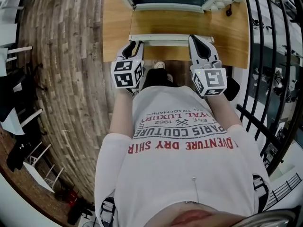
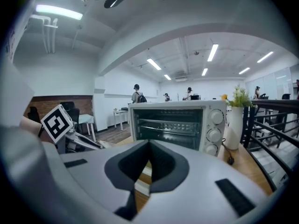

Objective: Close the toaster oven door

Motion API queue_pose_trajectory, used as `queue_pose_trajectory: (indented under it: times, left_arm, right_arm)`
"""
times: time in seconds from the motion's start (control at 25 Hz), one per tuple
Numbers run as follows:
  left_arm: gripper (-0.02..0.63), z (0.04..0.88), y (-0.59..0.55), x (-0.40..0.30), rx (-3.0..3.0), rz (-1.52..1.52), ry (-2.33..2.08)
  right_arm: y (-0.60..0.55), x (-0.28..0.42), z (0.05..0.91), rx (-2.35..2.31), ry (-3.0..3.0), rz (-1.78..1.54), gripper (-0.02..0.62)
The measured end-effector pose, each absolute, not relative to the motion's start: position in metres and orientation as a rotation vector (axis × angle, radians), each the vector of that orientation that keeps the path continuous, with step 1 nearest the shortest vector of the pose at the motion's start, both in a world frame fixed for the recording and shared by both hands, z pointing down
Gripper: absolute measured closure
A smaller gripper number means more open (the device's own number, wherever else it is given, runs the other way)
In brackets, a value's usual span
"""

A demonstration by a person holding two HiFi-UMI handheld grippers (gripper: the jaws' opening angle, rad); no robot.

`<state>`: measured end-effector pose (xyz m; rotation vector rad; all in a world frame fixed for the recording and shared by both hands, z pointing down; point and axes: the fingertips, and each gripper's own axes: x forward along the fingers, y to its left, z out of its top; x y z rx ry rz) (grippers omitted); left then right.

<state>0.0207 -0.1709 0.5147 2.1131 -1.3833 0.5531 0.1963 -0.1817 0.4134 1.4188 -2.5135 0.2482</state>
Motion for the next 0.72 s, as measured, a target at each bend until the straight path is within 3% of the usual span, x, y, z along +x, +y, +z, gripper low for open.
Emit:
queue_pose_trajectory:
  times: [0.4, 0.72]
  left_arm:
    - [0.500, 0.481, -0.188, 0.021, 2.183, 0.612, -1.371]
    - [0.500, 0.452, -0.210, 0.019, 2.237, 0.480, -1.378]
  right_arm:
    - [-0.200, 0.192, 0.395, 1.460, -2.501, 0.196, 0.607]
    - [-0.208, 0.180, 0.380, 1.471, -2.517, 0.139, 0.607]
